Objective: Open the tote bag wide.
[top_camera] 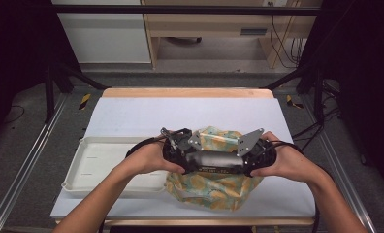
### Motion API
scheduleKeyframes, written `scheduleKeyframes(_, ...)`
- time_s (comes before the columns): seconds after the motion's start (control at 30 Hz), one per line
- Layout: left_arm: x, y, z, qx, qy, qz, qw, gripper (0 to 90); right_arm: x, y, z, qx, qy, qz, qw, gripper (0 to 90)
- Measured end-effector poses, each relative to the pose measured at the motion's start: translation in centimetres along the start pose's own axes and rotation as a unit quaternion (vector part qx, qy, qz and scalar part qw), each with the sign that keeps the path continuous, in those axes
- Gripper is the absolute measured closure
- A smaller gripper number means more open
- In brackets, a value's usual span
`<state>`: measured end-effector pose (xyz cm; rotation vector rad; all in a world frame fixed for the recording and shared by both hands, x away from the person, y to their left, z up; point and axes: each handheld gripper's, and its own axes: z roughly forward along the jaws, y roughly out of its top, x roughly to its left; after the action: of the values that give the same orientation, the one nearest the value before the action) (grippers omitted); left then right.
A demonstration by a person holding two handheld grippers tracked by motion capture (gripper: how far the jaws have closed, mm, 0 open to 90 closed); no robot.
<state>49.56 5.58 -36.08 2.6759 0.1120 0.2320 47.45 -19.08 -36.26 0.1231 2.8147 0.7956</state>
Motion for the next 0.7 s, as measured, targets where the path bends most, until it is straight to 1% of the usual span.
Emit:
scheduleKeyframes(0.13,-0.15,0.24,0.26,0.016,0.001,0.017,0.9997,32.7,0.04,-0.01,0.04,0.0,0.001,-0.001,1.0,43.2)
scheduleKeyframes(0.23,-0.18,0.29,0.34,0.02,0.001,0.022,0.9996,33.8,0.07,-0.01,0.12,0.003,0.003,-0.003,1.0,43.2)
scheduleKeyframes(0.3,-0.16,0.25,0.35,0.021,-0.001,0.022,0.9995,34.3,0.09,-0.06,0.24,-0.001,0.002,-0.005,1.0,43.2)
scheduleKeyframes(0.4,-0.17,0.19,0.36,0.022,-0.002,0.022,0.9995,34.4,0.12,-0.06,0.3,-0.001,0.003,-0.005,1.0,43.2)
scheduleKeyframes(0.43,-0.18,0.19,0.36,0.023,-0.002,0.023,0.9995,34.4,0.12,-0.03,0.27,0.003,0.004,-0.005,1.0,43.3)
scheduleKeyframes(0.57,-0.09,0.17,0.42,0.026,-0.005,0.024,0.9994,34.9,0.06,-0.04,0.43,0.0,0.003,-0.011,0.9999,43.3)
scheduleKeyframes(0.67,-0.07,0.37,0.5,0.037,-0.004,0.027,0.9989,35.0,0.06,-0.02,0.49,0.003,0.003,-0.008,1.0,43.2)
scheduleKeyframes(0.7,-0.12,0.48,0.52,0.045,-0.002,0.031,0.9985,35.2,0.05,-0.01,0.51,0.003,0.003,-0.009,1.0,43.2)
